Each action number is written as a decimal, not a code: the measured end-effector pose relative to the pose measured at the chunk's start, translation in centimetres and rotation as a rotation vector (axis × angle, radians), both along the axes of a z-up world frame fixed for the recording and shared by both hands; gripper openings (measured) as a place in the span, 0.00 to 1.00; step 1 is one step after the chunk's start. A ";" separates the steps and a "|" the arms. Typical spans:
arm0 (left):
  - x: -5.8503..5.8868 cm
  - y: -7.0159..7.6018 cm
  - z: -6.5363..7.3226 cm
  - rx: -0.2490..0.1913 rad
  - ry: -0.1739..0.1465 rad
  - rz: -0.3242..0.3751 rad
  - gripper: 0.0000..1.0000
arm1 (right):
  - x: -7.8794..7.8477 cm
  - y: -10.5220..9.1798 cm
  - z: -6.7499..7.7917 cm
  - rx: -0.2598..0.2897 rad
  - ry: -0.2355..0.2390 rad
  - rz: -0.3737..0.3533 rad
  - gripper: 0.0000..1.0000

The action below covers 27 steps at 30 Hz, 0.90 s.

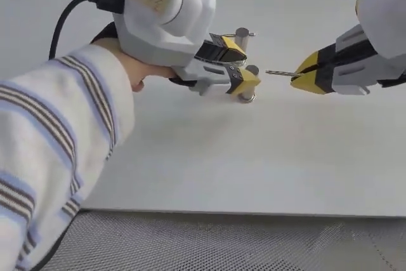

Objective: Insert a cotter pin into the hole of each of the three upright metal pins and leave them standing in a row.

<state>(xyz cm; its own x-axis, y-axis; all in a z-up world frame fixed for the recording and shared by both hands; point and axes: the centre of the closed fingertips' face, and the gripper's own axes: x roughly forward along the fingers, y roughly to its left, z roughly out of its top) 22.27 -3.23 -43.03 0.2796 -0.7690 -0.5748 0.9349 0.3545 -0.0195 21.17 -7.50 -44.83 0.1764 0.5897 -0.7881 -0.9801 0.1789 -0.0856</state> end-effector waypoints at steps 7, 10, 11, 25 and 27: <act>0.4 -0.2 -0.1 0.010 -0.010 -0.010 0.16 | 0.0 0.0 -0.3 -0.009 0.005 0.010 0.00; 0.2 -0.4 -0.1 0.004 0.000 -0.027 0.12 | 0.2 0.1 -0.2 -0.010 0.003 0.013 0.00; 0.0 -0.5 -0.2 0.003 0.005 -0.036 0.10 | 0.2 0.1 -0.2 -0.011 0.003 0.014 0.00; 0.0 -0.5 -0.7 0.070 -0.033 -0.092 0.10 | 0.4 1.1 -0.3 -0.013 -0.013 0.061 0.00; 0.0 -0.5 -0.8 0.072 -0.034 -0.097 0.10 | 0.4 1.4 -0.4 -0.011 -0.015 0.067 0.00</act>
